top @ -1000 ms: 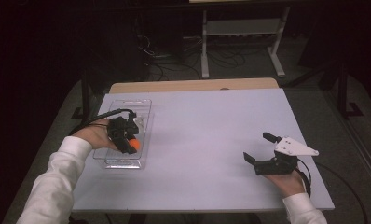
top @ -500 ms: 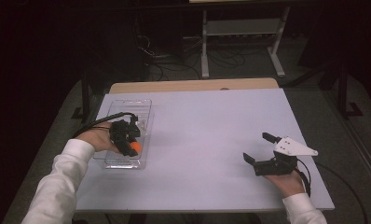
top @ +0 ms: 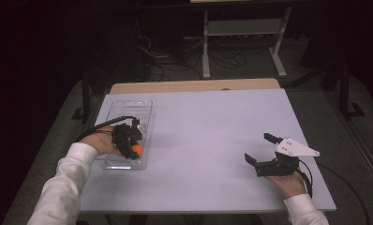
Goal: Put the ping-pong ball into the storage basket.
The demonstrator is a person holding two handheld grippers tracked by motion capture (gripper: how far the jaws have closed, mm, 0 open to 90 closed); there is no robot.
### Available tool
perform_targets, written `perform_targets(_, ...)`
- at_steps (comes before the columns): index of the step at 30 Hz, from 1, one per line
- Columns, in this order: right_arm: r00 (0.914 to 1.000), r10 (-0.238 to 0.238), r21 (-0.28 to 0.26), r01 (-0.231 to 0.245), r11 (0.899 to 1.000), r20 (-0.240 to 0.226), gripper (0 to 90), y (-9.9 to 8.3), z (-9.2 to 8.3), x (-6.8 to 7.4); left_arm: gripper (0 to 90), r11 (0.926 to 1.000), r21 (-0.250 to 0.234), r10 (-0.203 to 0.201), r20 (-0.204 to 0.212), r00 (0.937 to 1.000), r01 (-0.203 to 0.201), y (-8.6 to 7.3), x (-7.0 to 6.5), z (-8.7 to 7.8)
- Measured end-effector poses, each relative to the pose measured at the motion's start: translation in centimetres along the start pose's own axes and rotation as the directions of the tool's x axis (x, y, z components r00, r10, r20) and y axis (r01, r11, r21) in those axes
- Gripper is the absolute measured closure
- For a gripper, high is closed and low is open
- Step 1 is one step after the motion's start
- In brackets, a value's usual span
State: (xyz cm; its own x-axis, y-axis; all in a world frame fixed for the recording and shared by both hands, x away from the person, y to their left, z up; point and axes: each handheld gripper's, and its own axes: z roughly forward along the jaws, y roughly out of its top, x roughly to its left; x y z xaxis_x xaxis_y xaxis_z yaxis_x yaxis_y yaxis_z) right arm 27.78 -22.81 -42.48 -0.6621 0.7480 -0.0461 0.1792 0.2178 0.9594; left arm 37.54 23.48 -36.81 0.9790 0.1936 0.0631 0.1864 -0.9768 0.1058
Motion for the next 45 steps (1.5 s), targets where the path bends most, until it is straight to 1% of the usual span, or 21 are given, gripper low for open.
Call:
perform_targets(7,1.0,0.001,0.0,-0.001,1.0,-0.001,0.0,0.0,0.0,0.0,50.6,0.9999,0.006,-0.013,0.005,0.9999,0.013,-0.1,0.1,0.7)
perform_targets(13,1.0,0.002,0.001,-0.002,1.0,-0.002,0.0,0.0,0.0,0.0,50.6,0.9999,0.016,-0.005,0.003,1.0,0.005,0.1,0.1,1.0)
perform_targets(15,1.0,0.002,0.001,-0.002,1.0,-0.003,0.0,0.0,0.0,0.0,50.6,0.9998,0.019,-0.01,0.007,0.9999,0.009,0.1,0.2,1.1)
perform_targets(17,1.0,0.002,0.002,-0.002,1.0,-0.002,0.0,0.0,0.0,0.0,50.6,0.9996,0.028,-0.008,0.003,1.0,0.008,0.2,0.2,1.3)
perform_targets(21,1.0,0.001,0.0,-0.001,1.0,0.0,0.0,0.0,0.0,0.0,50.1,0.9997,0.021,-0.012,-0.011,0.9999,0.012,0.2,0.3,1.2)
perform_targets(23,1.0,0.003,0.002,-0.003,1.0,-0.004,0.0,0.0,0.0,-0.1,49.4,0.9998,0.014,-0.016,-0.006,0.9999,0.016,0.2,0.3,1.0)
perform_targets(27,1.0,0.003,0.004,-0.003,1.0,-0.006,0.0,0.1,-0.1,0.0,47.1,0.9995,0.012,-0.029,-0.008,0.9995,0.029,0.1,0.2,0.9)
perform_targets(30,1.0,0.004,0.005,-0.004,1.0,-0.006,0.0,0.1,0.0,0.0,45.6,0.9995,0.012,-0.029,-0.009,0.9995,0.029,0.1,0.2,0.9)
perform_targets(31,1.0,0.003,0.003,-0.003,1.0,-0.006,0.0,0.1,0.0,0.0,42.7,0.9991,0.0,-0.042,-0.013,0.999,0.042,0.0,0.3,0.7)
perform_targets(33,1.0,0.002,0.004,-0.002,1.0,-0.006,0.0,0.1,-0.1,0.0,41.6,0.9994,-0.002,-0.036,-0.024,0.9991,0.036,-0.1,0.3,0.4)
perform_targets(37,1.0,0.002,0.006,-0.002,1.0,-0.009,0.0,0.1,0.0,0.0,36.6,0.9988,-0.007,-0.048,-0.033,0.9983,0.048,-0.2,0.3,0.2)
perform_targets(39,0.9999,0.002,0.005,-0.002,1.0,-0.01,0.0,0.1,0.0,0.0,34.5,0.998,-0.017,-0.061,-0.035,0.9975,0.061,-0.3,0.3,0.0)
perform_targets(45,1.0,-0.002,0.006,0.002,1.0,-0.009,0.0,0.2,0.0,0.0,30.1,0.9976,-0.034,-0.061,-0.042,0.9972,0.06,-0.6,0.3,-0.6)
